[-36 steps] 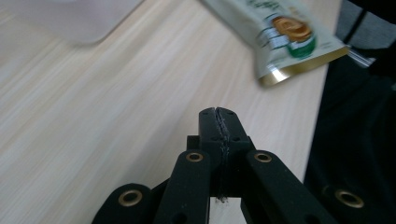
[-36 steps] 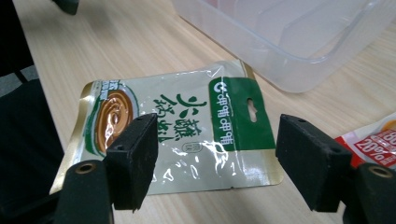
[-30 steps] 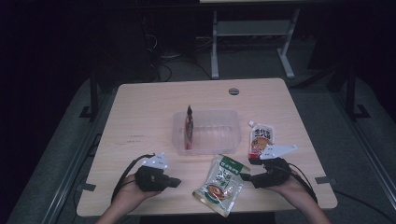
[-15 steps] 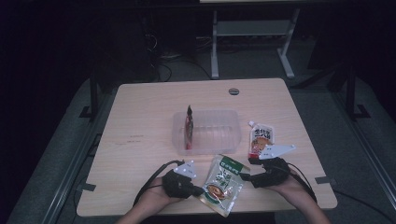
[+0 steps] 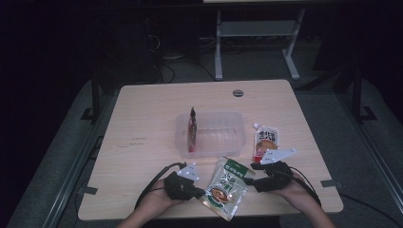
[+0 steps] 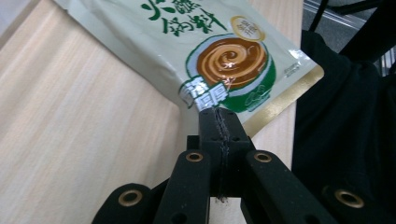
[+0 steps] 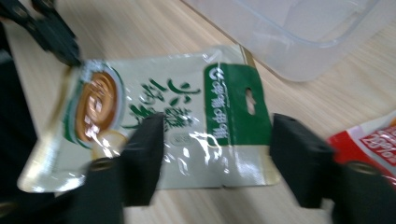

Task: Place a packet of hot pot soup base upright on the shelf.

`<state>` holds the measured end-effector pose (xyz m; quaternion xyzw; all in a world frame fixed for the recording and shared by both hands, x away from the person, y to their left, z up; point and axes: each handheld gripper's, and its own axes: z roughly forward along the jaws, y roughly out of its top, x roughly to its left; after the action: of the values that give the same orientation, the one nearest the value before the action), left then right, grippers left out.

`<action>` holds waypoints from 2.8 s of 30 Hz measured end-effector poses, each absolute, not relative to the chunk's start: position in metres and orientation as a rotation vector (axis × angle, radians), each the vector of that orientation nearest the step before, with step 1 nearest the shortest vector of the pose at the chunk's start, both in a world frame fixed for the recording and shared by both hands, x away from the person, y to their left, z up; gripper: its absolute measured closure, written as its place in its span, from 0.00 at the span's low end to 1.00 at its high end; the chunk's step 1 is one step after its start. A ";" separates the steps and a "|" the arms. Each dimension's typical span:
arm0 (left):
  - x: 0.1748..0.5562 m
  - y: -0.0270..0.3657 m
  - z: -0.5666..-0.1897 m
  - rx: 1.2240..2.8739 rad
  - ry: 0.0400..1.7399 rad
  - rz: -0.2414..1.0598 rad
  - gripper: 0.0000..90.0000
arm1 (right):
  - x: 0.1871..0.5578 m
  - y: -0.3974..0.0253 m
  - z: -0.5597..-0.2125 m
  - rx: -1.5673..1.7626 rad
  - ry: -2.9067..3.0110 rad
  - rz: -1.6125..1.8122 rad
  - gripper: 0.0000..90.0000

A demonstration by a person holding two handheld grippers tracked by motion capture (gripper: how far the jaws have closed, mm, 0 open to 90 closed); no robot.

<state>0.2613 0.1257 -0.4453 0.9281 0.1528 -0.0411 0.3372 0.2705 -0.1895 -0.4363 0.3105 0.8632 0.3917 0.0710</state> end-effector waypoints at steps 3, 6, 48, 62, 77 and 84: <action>0.256 0.121 -0.444 2.415 0.370 -0.139 1.00 | 0.274 -0.189 -0.441 0.926 2.607 1.125 0.61; 0.251 0.114 -0.445 2.422 0.342 -0.135 1.00 | 0.279 -0.189 -0.444 0.944 2.621 1.129 0.75; 0.285 0.091 -0.444 2.420 0.335 -0.023 0.39 | 0.277 -0.206 -0.438 1.020 2.593 1.178 0.48; 0.293 0.060 -0.451 2.432 0.309 -0.014 0.15 | 0.260 -0.220 -0.435 1.080 2.534 1.214 0.42; 0.291 0.059 -0.464 2.465 0.277 -0.014 0.14 | 0.268 -0.223 -0.439 1.080 2.536 1.198 0.41; 0.287 0.058 -0.464 2.476 0.260 0.030 0.16 | 0.269 -0.222 -0.440 1.084 2.543 1.190 0.41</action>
<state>0.2872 0.0579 -0.4639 0.9421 0.0991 0.0114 0.3202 0.2689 -0.2225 -0.4405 0.3593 0.8431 0.3945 0.0662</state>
